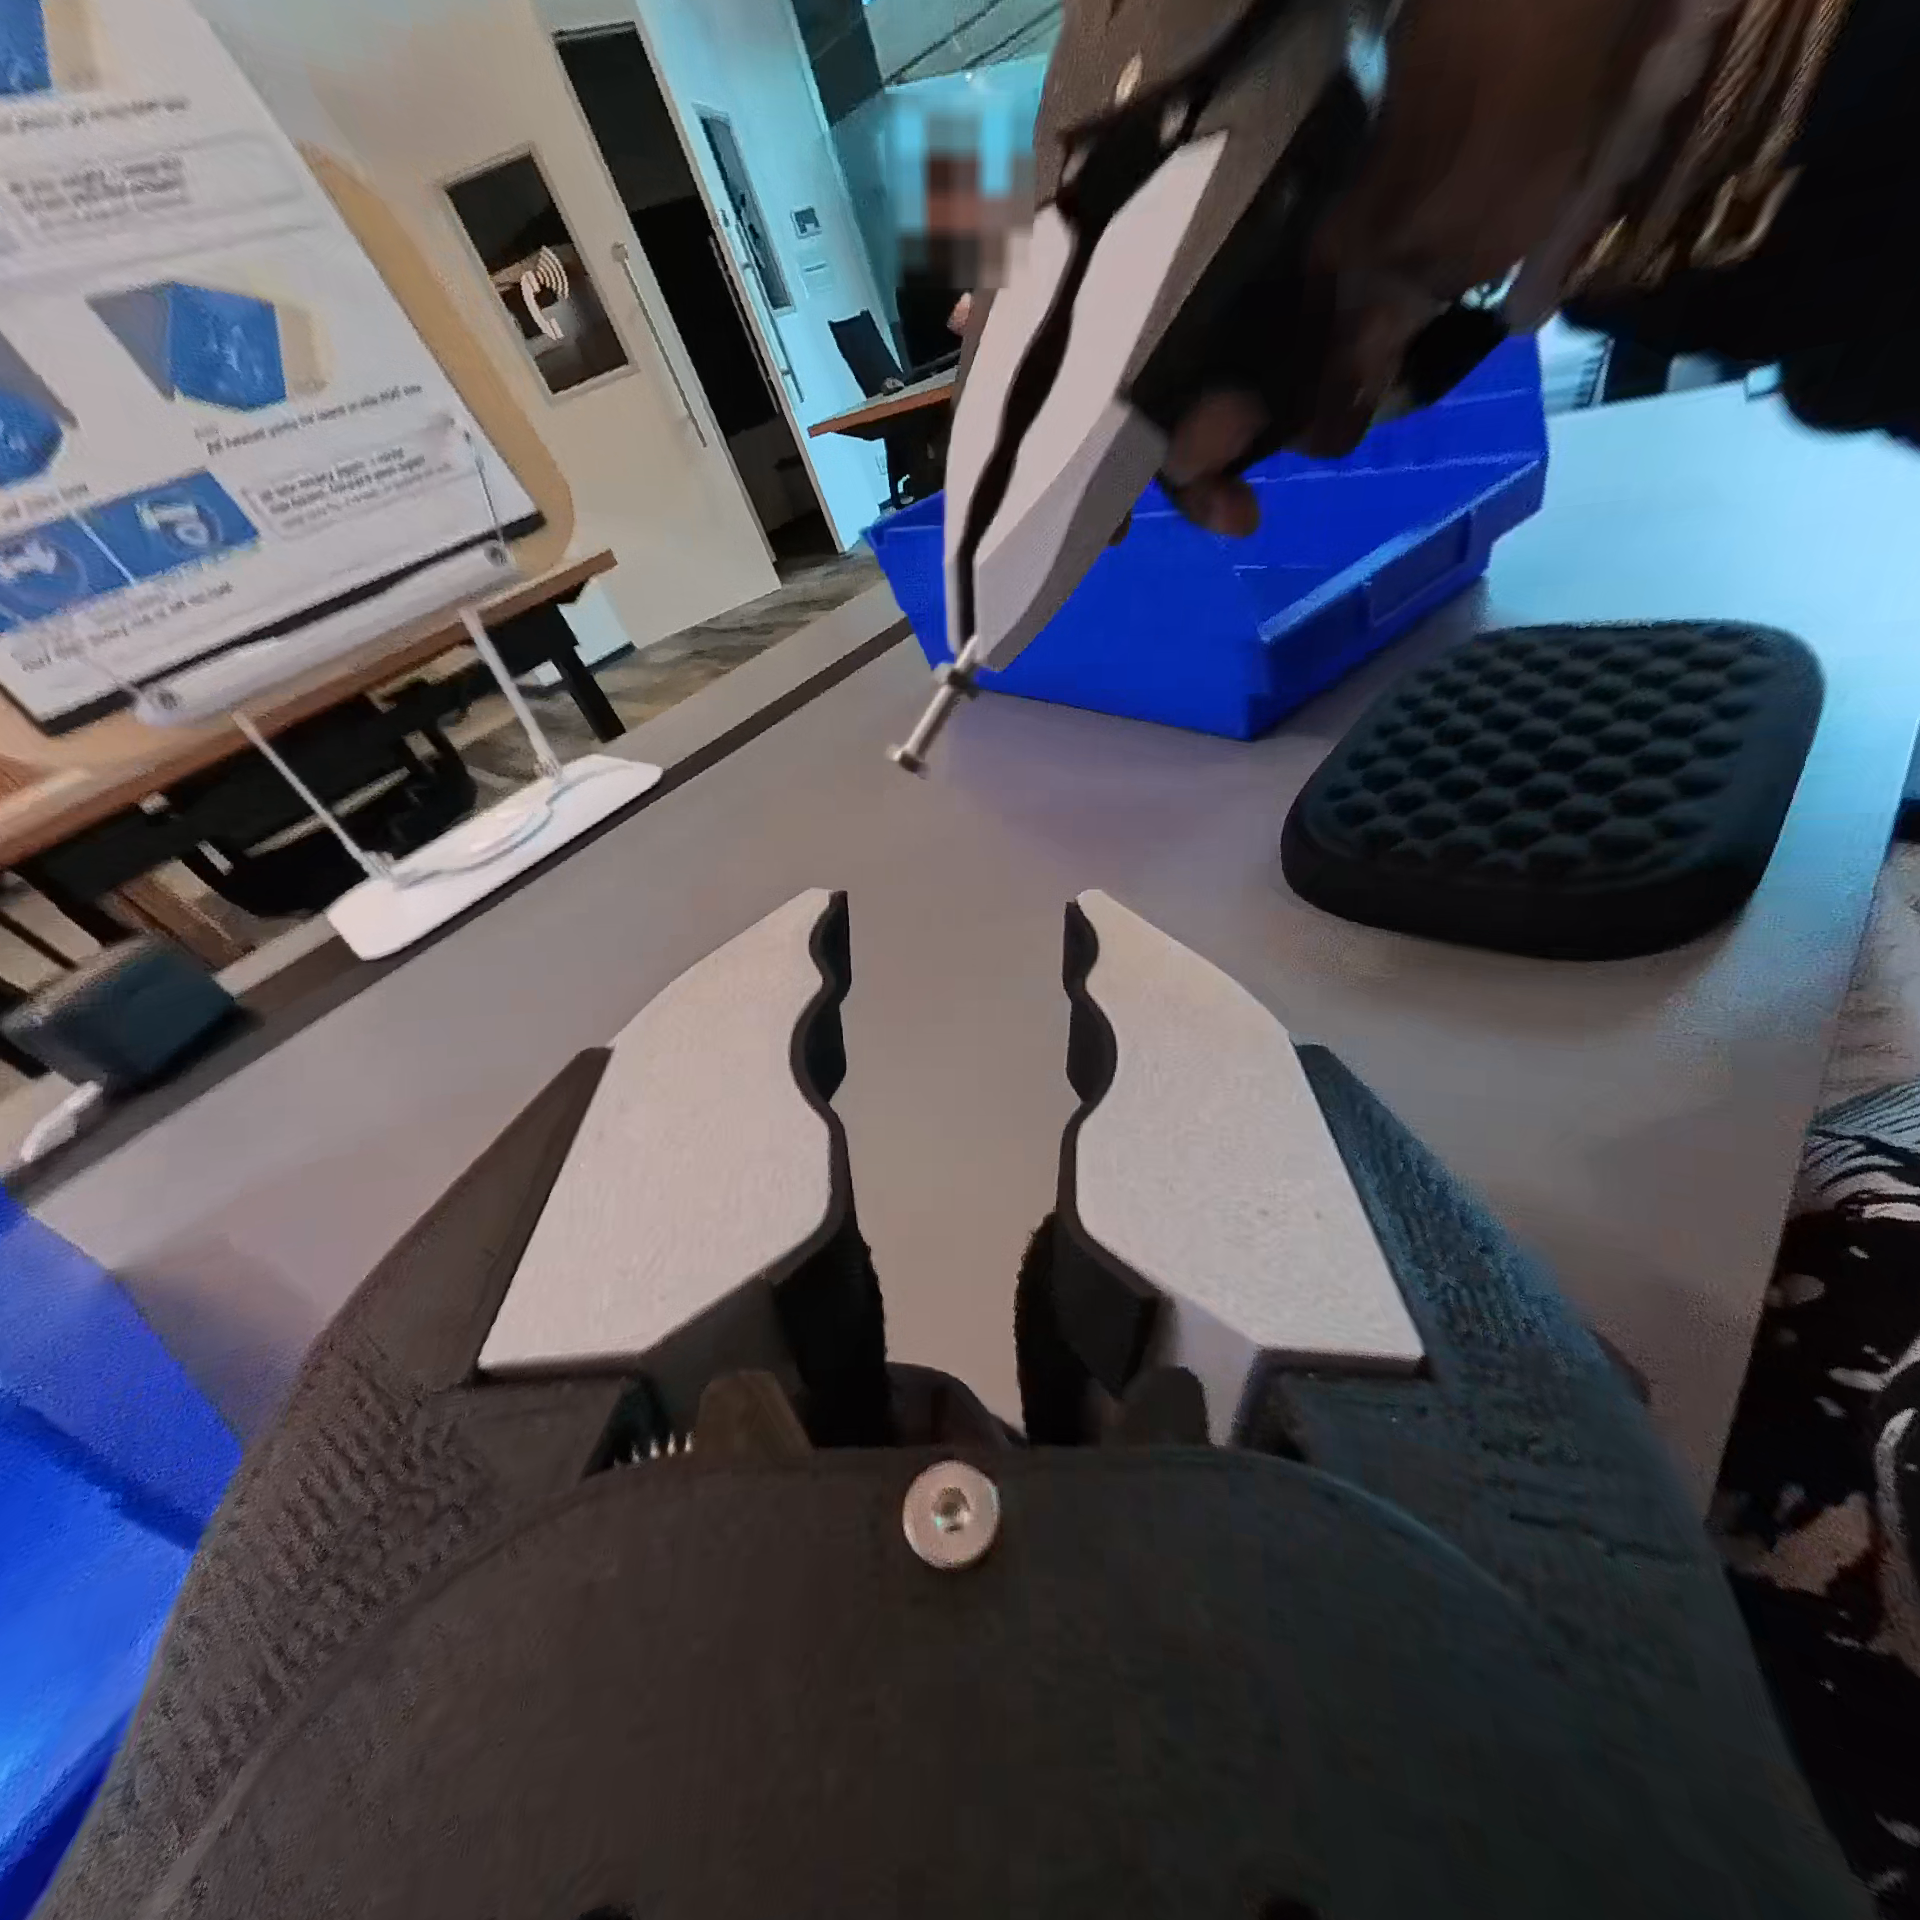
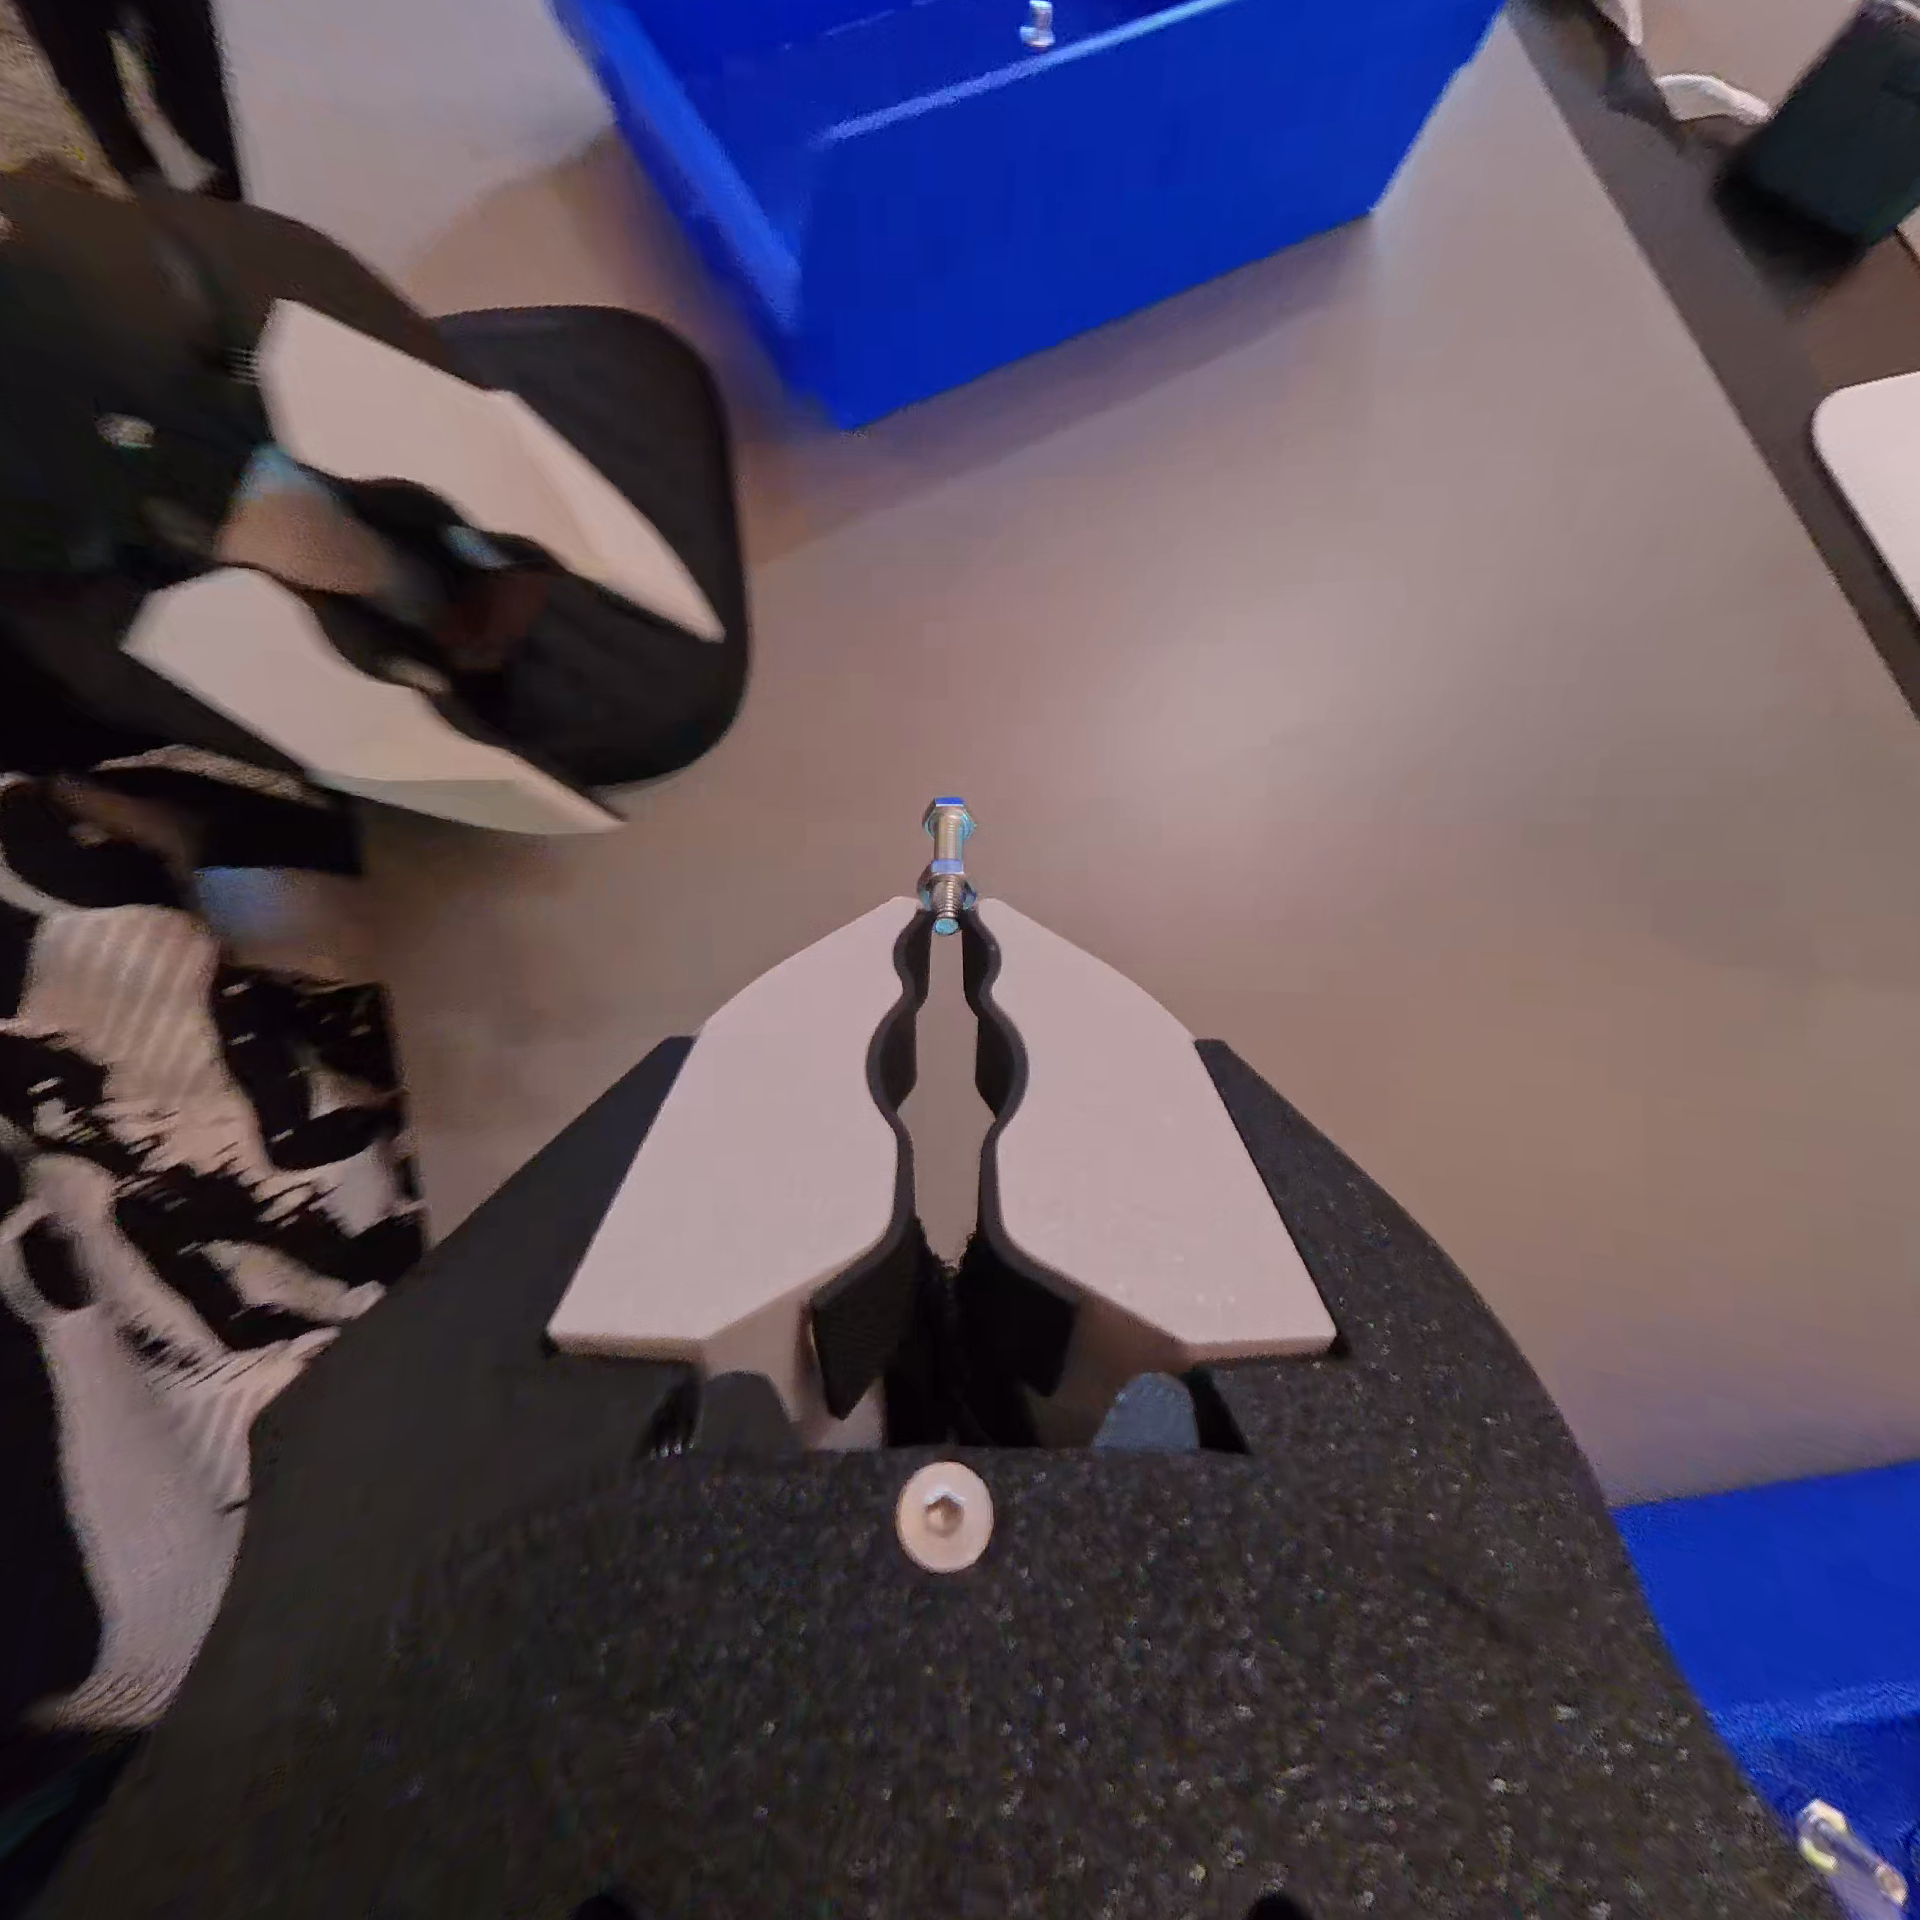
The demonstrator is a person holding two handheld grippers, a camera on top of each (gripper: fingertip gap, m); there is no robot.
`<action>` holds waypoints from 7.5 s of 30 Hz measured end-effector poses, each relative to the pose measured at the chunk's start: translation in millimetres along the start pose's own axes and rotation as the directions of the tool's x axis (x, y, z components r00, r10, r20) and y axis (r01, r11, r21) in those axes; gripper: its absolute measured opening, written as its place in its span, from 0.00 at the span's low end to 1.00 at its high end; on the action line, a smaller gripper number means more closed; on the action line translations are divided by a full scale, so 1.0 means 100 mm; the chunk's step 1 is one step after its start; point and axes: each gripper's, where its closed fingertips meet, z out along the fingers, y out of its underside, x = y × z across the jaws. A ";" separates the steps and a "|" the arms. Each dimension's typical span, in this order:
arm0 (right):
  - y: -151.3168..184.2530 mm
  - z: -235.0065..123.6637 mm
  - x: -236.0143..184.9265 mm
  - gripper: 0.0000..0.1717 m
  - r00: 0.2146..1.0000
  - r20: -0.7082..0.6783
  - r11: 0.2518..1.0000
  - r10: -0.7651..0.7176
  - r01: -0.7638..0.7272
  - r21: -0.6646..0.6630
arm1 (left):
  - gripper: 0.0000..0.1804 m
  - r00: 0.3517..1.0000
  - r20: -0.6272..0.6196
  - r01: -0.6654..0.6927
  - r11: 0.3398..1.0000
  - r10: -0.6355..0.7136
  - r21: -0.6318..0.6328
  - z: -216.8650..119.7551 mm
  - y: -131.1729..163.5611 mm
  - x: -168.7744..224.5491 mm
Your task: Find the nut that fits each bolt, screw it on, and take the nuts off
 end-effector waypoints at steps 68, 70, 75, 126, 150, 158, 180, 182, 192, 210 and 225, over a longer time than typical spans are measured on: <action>-0.32 -0.33 -0.55 0.09 0.993 0.041 0.628 0.115 -0.105 0.772 | 0.05 0.669 -0.591 0.641 0.752 -0.450 0.154 -0.19 -0.47 0.38; -0.36 -0.31 -0.63 0.13 0.994 0.072 0.622 0.085 -0.109 0.775 | 0.05 0.670 -0.590 0.642 0.751 -0.452 0.154 -0.19 -0.47 0.38; -0.54 -0.21 -0.83 0.28 0.987 0.156 0.588 0.027 -0.142 0.796 | 0.05 0.671 -0.587 0.640 0.754 -0.452 0.151 -0.18 -0.45 0.38; -0.35 -0.29 -0.54 0.06 0.994 0.060 0.583 0.088 -0.101 0.806 | 0.05 0.648 -0.608 0.665 0.730 -0.459 0.158 -0.20 -0.45 0.36; -0.53 -0.18 -0.74 0.24 0.993 0.114 0.595 0.001 -0.092 0.798 | 0.05 0.652 -0.607 0.662 0.732 -0.454 0.164 -0.20 -0.46 0.36; -0.42 -0.36 -0.63 0.11 0.994 0.098 0.553 0.044 -0.105 0.826 | 0.05 0.656 -0.605 0.656 0.737 -0.451 0.161 -0.20 -0.45 0.37; -0.37 -0.32 -0.57 0.09 0.995 0.071 0.581 0.067 -0.097 0.808 | 0.05 0.660 -0.608 0.649 0.742 -0.441 0.166 -0.21 -0.45 0.38; -0.38 -0.36 -0.60 0.10 0.994 0.091 0.565 0.055 -0.106 0.818 | 0.05 0.661 -0.607 0.648 0.743 -0.442 0.165 -0.20 -0.45 0.38; -0.65 -0.15 -0.88 0.22 0.984 0.169 0.584 -0.049 -0.109 0.805 | 0.05 0.666 -0.603 0.640 0.752 -0.439 0.159 -0.19 -0.44 0.39; -0.57 -0.30 -0.85 0.18 0.987 0.154 0.591 -0.045 -0.098 0.800 | 0.05 0.667 -0.602 0.638 0.754 -0.440 0.156 -0.19 -0.44 0.40; -0.51 -0.21 -0.80 0.22 0.992 0.128 0.623 -0.024 -0.085 0.778 | 0.05 0.669 -0.602 0.635 0.756 -0.437 0.157 -0.19 -0.44 0.40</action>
